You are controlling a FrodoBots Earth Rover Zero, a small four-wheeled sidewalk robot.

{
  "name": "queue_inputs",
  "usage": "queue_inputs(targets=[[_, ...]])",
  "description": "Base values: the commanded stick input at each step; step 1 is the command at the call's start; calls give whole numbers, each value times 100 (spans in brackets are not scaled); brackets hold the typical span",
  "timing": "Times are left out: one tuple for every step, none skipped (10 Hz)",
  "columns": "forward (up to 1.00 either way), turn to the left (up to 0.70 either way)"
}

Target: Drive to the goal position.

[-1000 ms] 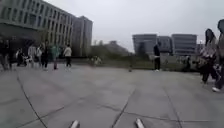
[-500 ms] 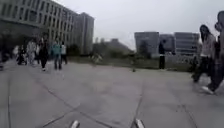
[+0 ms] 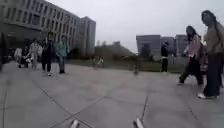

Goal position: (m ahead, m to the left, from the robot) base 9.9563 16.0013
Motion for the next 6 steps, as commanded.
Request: queue_inputs(targets=[[85, 34], [85, 34], [85, 34], [85, 34], [85, 34], [85, 18]])
